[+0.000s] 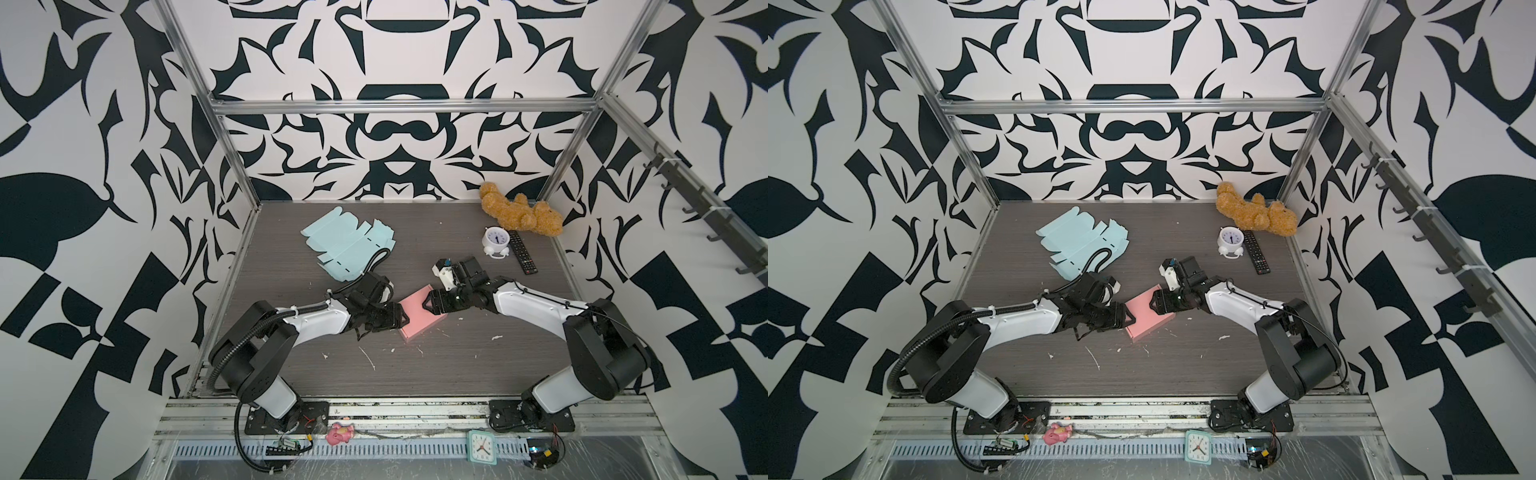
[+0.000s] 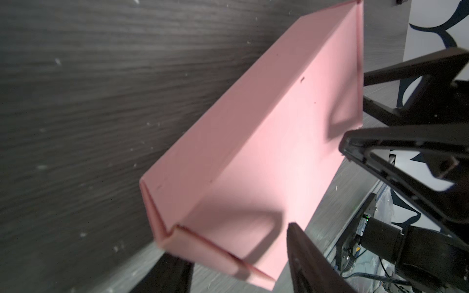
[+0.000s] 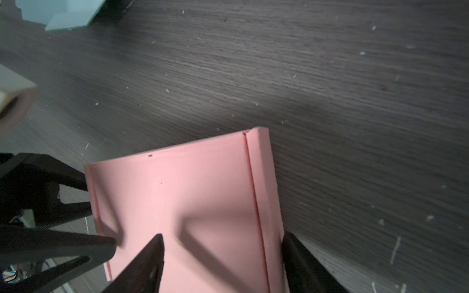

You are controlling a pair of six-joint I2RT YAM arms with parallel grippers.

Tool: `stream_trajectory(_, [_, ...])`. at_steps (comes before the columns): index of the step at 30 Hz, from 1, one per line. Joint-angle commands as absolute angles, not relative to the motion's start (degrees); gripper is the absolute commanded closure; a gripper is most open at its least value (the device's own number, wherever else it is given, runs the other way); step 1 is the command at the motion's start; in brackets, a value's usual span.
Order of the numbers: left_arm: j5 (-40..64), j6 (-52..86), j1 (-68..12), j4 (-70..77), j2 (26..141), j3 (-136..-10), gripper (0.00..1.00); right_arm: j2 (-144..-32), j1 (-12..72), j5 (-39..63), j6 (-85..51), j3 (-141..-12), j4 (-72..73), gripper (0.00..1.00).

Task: Assemble paper box
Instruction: Rotate the paper box at the center of the table, then move the paper box to the top-center of the table.

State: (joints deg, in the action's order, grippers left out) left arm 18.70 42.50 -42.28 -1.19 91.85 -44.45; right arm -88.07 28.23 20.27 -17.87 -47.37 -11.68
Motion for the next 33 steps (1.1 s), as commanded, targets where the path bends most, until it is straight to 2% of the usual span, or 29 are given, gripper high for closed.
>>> stream_trajectory(1, [22.08,40.44,-41.54,2.64,93.78,-48.7,0.41,-86.36,28.03,24.72,-18.27,-47.88,-9.93,0.25])
stream_trajectory(16, [25.61,36.58,-38.34,-0.2,105.46,-63.57,0.41,-88.65,23.26,25.53,-18.17,-51.08,-8.21,0.24])
stream_trajectory(33, [28.9,34.28,-35.39,-3.25,120.41,-82.34,0.42,-99.74,17.72,27.43,-18.25,-62.18,-8.17,0.24])
